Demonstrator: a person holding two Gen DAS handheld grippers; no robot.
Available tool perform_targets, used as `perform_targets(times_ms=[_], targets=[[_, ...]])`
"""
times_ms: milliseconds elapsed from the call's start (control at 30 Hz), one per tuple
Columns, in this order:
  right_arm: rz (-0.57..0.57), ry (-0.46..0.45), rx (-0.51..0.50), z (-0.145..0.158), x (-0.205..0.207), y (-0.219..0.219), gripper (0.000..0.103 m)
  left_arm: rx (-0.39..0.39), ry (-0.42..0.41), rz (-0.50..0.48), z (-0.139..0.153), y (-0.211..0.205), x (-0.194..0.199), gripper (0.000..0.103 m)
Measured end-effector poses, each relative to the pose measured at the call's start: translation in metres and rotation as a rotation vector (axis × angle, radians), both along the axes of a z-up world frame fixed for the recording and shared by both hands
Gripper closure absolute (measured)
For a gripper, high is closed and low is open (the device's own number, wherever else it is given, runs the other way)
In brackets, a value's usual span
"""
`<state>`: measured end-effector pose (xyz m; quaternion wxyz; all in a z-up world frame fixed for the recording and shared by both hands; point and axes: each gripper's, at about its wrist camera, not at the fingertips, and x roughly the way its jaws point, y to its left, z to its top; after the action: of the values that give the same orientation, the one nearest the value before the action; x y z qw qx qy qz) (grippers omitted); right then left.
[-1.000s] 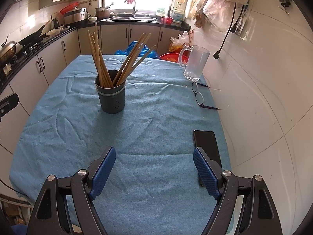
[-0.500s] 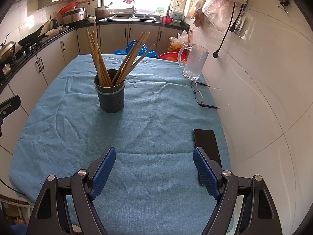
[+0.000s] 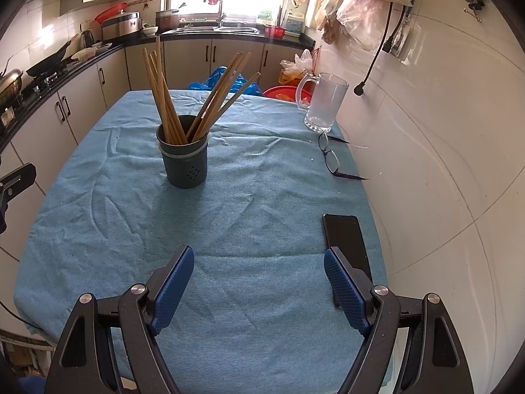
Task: Organize utensils
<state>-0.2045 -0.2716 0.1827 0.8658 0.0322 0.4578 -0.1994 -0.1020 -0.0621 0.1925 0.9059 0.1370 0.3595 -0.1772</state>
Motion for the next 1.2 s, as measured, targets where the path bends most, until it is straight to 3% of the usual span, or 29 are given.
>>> perform_targets(times_ms=[867, 1067, 1200], targets=[[-0.02, 0.044, 0.013, -0.014, 0.016, 0.02, 0.018, 0.005, 0.058, -0.023, -0.019, 0.02, 0.019, 0.005], [-0.04, 0.075, 0.043, -0.03, 0.016, 0.023, 0.018, 0.022, 0.129, -0.024, -0.041, 0.025, 0.031, 0.005], [-0.048, 0.092, 0.12, -0.05, 0.012, 0.015, 0.018, -0.014, 0.199, -0.002, -0.067, 0.034, 0.043, 0.005]])
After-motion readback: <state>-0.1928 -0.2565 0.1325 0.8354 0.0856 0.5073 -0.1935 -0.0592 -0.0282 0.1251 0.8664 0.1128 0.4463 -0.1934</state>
